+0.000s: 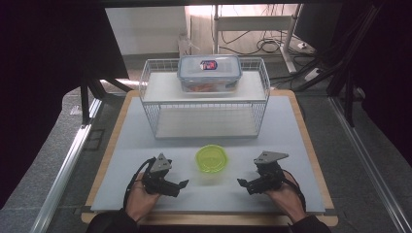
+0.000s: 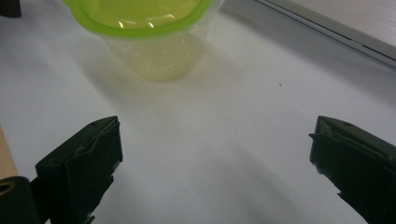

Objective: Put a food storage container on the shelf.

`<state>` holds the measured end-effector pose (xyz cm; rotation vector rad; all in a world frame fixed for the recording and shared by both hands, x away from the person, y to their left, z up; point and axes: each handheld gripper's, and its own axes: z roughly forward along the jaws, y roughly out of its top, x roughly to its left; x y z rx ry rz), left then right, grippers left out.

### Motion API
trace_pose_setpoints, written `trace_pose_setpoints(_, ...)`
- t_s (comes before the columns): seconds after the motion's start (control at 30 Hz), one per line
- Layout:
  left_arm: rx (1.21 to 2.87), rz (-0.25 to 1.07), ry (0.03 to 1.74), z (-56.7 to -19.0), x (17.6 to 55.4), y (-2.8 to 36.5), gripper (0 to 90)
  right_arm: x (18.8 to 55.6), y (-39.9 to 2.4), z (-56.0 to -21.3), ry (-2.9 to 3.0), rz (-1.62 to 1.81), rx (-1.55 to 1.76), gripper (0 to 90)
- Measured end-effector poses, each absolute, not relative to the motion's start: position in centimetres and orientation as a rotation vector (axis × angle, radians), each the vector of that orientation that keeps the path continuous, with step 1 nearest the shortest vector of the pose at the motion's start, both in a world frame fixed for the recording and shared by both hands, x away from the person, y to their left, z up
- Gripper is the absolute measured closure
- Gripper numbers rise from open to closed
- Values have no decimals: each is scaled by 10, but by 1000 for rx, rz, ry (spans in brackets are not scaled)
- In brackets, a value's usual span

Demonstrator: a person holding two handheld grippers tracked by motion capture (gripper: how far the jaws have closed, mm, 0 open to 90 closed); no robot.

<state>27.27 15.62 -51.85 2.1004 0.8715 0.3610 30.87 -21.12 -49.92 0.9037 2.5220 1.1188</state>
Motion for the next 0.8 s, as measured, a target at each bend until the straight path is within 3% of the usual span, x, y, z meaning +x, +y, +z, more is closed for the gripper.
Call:
trace_pose_setpoints(0.43,2126,440,857,-521,262,169,29,323,-200,-488,2574,1243,1042,12)
trace_pose_setpoints(0.8,2138,447,846,-522,261,167,31,350,-182,-473,2610,1317,1096,258)
